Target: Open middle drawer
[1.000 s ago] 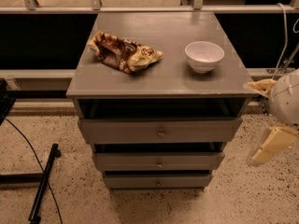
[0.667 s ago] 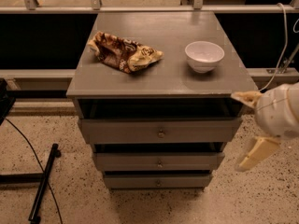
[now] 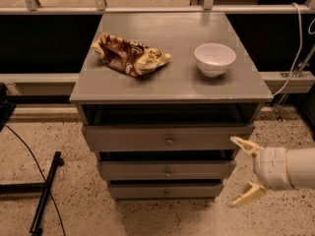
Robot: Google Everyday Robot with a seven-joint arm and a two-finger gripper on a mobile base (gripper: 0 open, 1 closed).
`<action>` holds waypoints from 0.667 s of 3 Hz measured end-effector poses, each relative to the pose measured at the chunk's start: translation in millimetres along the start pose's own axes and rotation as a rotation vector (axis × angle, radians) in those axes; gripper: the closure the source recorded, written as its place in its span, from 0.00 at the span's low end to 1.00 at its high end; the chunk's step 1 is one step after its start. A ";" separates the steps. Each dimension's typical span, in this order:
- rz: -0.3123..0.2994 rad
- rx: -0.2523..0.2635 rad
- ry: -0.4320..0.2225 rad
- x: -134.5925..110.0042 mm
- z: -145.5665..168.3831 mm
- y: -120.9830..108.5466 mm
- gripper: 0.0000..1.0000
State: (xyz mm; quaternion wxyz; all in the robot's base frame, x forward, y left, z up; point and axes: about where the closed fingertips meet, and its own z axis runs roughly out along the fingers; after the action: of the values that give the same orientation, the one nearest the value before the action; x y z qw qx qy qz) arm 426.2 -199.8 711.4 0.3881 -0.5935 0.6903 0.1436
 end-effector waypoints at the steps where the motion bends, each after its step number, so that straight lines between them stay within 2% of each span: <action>1: -0.036 -0.012 -0.042 23.7 13.0 11.4 0.00; 2: -0.053 -0.036 0.000 23.1 20.9 12.9 0.00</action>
Offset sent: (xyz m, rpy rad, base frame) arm -0.0030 0.0043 -0.0441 -0.0907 0.0194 0.0788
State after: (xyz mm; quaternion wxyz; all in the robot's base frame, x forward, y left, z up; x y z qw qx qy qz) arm 422.0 -199.1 677.9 0.3808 -0.6185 0.6717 0.1456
